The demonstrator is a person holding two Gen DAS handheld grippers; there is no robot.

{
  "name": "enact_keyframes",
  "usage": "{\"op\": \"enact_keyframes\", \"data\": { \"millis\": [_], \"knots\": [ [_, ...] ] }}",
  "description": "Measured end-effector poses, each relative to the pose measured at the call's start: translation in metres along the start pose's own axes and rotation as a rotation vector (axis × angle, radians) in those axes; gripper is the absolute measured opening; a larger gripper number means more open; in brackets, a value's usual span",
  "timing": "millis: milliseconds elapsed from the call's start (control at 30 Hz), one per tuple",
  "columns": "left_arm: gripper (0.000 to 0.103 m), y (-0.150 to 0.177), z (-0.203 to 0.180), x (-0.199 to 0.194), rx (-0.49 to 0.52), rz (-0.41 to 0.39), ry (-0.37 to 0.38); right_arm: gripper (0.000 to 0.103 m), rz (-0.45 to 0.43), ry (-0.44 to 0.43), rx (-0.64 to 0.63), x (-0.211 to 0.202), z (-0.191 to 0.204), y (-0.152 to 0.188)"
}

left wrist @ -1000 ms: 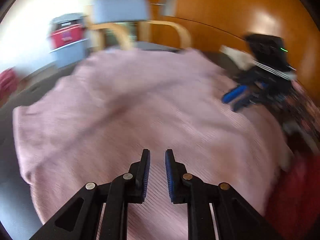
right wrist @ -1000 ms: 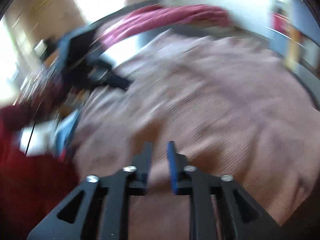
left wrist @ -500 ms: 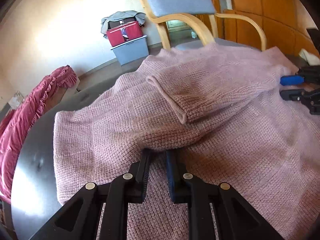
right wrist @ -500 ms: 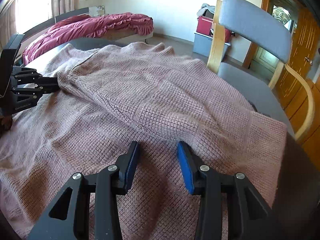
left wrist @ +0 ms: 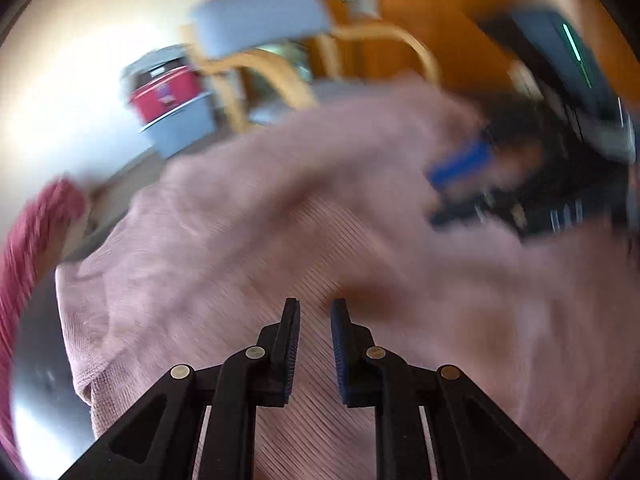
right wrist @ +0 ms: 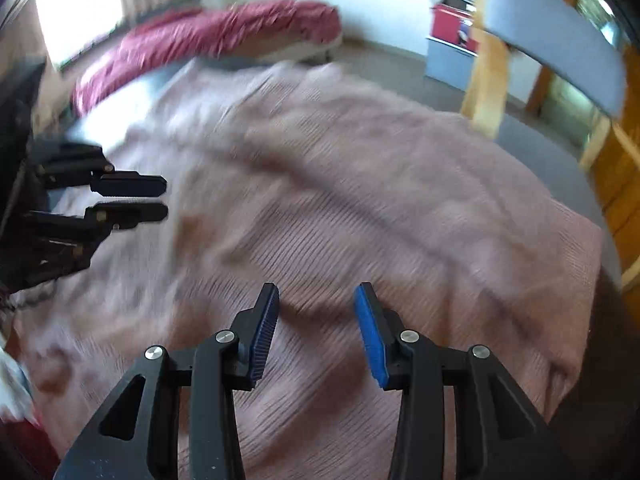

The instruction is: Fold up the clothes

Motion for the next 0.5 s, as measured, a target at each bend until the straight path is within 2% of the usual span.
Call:
{"op": "enact_keyframes", "data": {
  "millis": [67,100,167,200,300,400,500],
  "knots": [
    [0.015,0.021,-0.025,-0.019,0.189,-0.037,-0.086,0.044,-0.009,0.009,-0.078,-0.008,0.014,0.016],
    [0.015,0.032,-0.030,-0.027,0.252,-0.048,-0.113,0.044,-0.012,0.010,-0.093,-0.014,0.015,0.023],
    [0.015,0.054,-0.036,-0.042,0.359,-0.062,-0.158,0.047,-0.018,0.007,-0.078,-0.026,0.009,0.035],
    [0.015,0.063,-0.033,-0.051,0.366,-0.062,-0.163,0.051,-0.022,0.006,-0.067,-0.030,0.005,0.039],
    [0.015,0.079,-0.007,-0.069,0.255,-0.036,-0.126,0.054,-0.037,0.002,-0.035,-0.042,-0.007,0.050],
    [0.018,0.077,0.011,-0.082,0.131,-0.019,-0.098,0.054,-0.029,0.006,-0.015,-0.051,-0.008,0.054],
    [0.018,0.062,0.024,-0.086,-0.072,-0.052,-0.048,0.054,-0.064,-0.032,0.031,-0.066,0.001,0.047]
  ]
}}
Point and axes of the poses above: each gripper's, at about its wrist camera, not at the fingertips, and x roughly the way its jaws point, z to its left, y to its underside, the point moved 1 cm from there along x, roughly the way its jaws point, and after that the axes turned 12 degrees about -z, right-handed, at the moved point
